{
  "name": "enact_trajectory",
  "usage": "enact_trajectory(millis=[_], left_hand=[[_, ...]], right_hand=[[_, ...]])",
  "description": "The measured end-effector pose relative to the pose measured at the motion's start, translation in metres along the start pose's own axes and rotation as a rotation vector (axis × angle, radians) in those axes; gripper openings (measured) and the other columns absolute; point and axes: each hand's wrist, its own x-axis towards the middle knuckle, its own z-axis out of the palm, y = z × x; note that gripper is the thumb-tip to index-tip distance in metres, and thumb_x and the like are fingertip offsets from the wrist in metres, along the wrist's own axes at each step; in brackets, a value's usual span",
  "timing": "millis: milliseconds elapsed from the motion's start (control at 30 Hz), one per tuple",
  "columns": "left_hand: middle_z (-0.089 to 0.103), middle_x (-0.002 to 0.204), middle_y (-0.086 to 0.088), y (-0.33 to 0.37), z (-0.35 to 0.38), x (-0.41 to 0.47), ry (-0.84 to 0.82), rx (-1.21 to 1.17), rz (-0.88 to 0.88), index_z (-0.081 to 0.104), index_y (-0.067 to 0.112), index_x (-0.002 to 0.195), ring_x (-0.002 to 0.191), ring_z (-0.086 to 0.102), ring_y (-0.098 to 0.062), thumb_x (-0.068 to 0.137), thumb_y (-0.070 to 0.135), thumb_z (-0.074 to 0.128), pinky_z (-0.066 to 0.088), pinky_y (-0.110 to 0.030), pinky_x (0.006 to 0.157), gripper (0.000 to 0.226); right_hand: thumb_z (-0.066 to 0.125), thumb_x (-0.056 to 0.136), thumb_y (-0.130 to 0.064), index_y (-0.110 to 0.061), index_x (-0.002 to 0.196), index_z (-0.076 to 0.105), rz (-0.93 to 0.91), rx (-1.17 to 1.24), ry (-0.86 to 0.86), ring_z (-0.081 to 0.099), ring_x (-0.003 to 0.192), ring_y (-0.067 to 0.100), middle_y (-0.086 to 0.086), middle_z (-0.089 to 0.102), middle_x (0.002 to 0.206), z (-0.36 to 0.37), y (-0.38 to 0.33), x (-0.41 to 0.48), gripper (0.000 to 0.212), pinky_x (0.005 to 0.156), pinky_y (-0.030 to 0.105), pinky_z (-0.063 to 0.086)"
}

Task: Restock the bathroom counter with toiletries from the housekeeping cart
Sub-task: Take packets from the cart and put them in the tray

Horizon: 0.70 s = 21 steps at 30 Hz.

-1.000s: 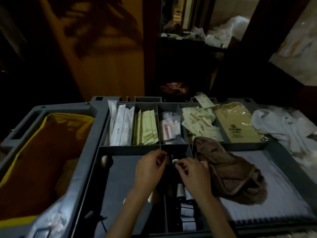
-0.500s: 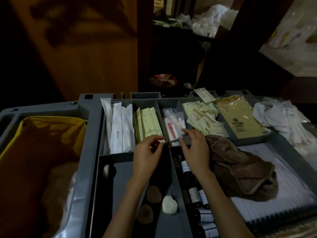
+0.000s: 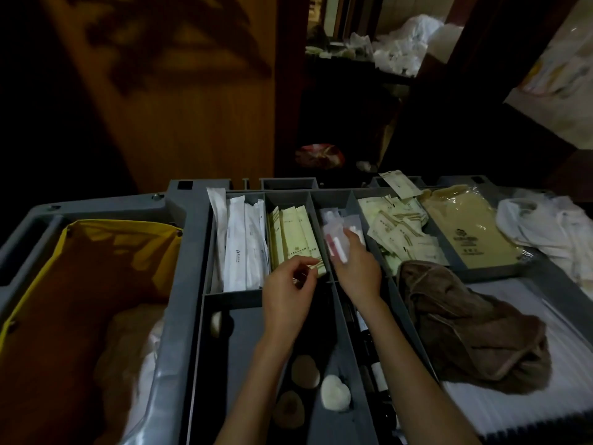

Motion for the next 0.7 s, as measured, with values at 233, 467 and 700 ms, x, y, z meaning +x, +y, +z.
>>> enact_trajectory(millis=[233, 467, 700], left_hand=[[0.067, 0.081, 0.011, 0.009, -0.003, -0.001, 0.024, -0.087, -0.026, 0.069, 0.025, 0.101, 0.076, 0.062, 0.004, 0.088, 0.011, 0.066, 0.045, -0.007, 0.064, 0.019], [0.072, 0.097, 0.001, 0.016, 0.000, 0.001, -0.021, -0.354, -0.207, 0.070, 0.014, 0.107, 0.091, 0.069, -0.014, 0.087, 0.022, 0.069, 0.057, -0.028, 0.077, 0.022], [0.068, 0.075, -0.009, 0.006, -0.008, 0.005, 0.104, -0.399, -0.297, 0.066, 0.002, 0.085, 0.068, 0.063, -0.015, 0.090, 0.015, 0.065, 0.049, -0.026, 0.064, 0.014]], right_hand=[[0.068, 0.089, -0.012, -0.010, 0.134, 0.052, 0.123, 0.598, 0.139, 0.063, 0.105, 0.023, 0.007, 0.063, 0.124, -0.017, -0.003, -0.011, 0.048, 0.082, 0.034, 0.054], [0.066, 0.087, -0.002, -0.014, 0.101, 0.068, 0.070, 0.941, -0.057, 0.071, 0.080, 0.016, 0.004, 0.072, 0.091, -0.022, -0.023, -0.040, 0.018, 0.065, 0.026, 0.058], [0.076, 0.081, -0.017, -0.019, 0.090, 0.067, -0.052, 0.721, -0.065, 0.067, 0.076, 0.012, -0.001, 0.070, 0.083, -0.010, -0.023, -0.046, 0.012, 0.063, 0.025, 0.054]])
